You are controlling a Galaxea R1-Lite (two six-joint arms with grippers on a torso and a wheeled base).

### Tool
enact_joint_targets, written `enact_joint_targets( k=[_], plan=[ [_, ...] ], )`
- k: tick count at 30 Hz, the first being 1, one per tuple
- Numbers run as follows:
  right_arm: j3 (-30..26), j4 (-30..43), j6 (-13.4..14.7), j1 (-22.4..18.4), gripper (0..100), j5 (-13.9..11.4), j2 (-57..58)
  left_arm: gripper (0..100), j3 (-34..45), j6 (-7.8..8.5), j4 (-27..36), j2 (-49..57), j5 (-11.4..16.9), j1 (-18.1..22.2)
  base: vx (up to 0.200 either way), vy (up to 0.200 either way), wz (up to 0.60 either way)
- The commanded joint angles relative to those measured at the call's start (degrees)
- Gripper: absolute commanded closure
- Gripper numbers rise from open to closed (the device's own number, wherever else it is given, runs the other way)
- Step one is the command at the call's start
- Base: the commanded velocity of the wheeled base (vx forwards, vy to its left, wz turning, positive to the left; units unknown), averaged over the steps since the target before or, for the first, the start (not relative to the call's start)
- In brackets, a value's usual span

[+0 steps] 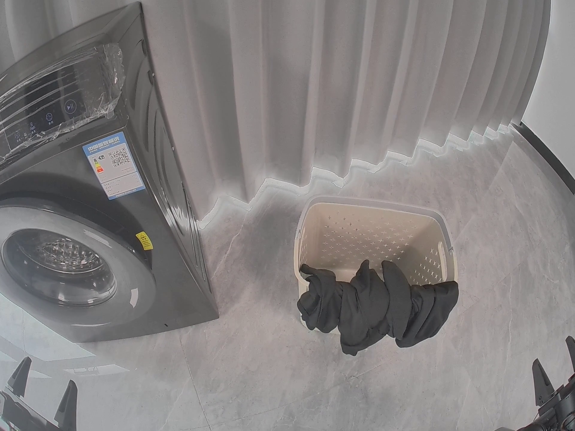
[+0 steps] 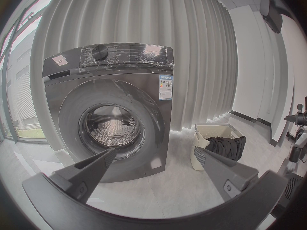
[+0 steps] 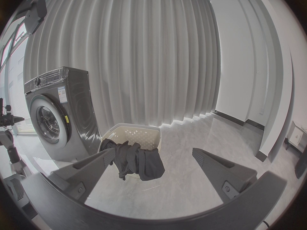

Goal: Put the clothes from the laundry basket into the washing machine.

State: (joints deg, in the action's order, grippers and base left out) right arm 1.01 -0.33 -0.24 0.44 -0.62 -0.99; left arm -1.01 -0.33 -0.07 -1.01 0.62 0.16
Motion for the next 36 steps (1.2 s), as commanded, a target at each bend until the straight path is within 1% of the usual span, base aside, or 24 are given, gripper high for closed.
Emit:
enact_joint_targets(
  k=[1, 5, 14, 20, 32, 36],
  plan=[
    [-1.01, -0.02, -0.02, 0.00, 0, -0.08, 0.46, 0, 1.01, -0.11, -0.01, 0.84, 0.08, 0.02, 0.200, 0.000, 0.00],
    [-1.01, -0.02, -0.02, 0.00, 0, -0.08, 0.46, 0, 1.01, -0.11, -0.01, 0.84, 0.08, 0.02, 0.200, 0.000, 0.00],
    [-1.01, -0.02, -0.02, 0.00, 0, 0.01, 0.46, 0, 1.01, -0.11, -0.01, 0.84, 0.08, 0.02, 0.000, 0.000, 0.00],
    [-1.01, -0.02, -0.02, 0.00, 0, 0.01, 0.46, 0, 1.01, -0.11, -0.01, 0.84, -0.01, 0.02, 0.000, -0.200, 0.00],
    [-1.01, -0.02, -0.02, 0.00, 0, 0.01, 0.46, 0, 1.01, -0.02, -0.01, 0.84, -0.01, 0.02, 0.000, 0.000, 0.00],
    [-1.01, -0.02, -0.02, 0.00, 0, 0.01, 0.46, 0, 1.01, -0.02, -0.01, 0.84, -0.01, 0.02, 0.000, -0.200, 0.00]
  ],
)
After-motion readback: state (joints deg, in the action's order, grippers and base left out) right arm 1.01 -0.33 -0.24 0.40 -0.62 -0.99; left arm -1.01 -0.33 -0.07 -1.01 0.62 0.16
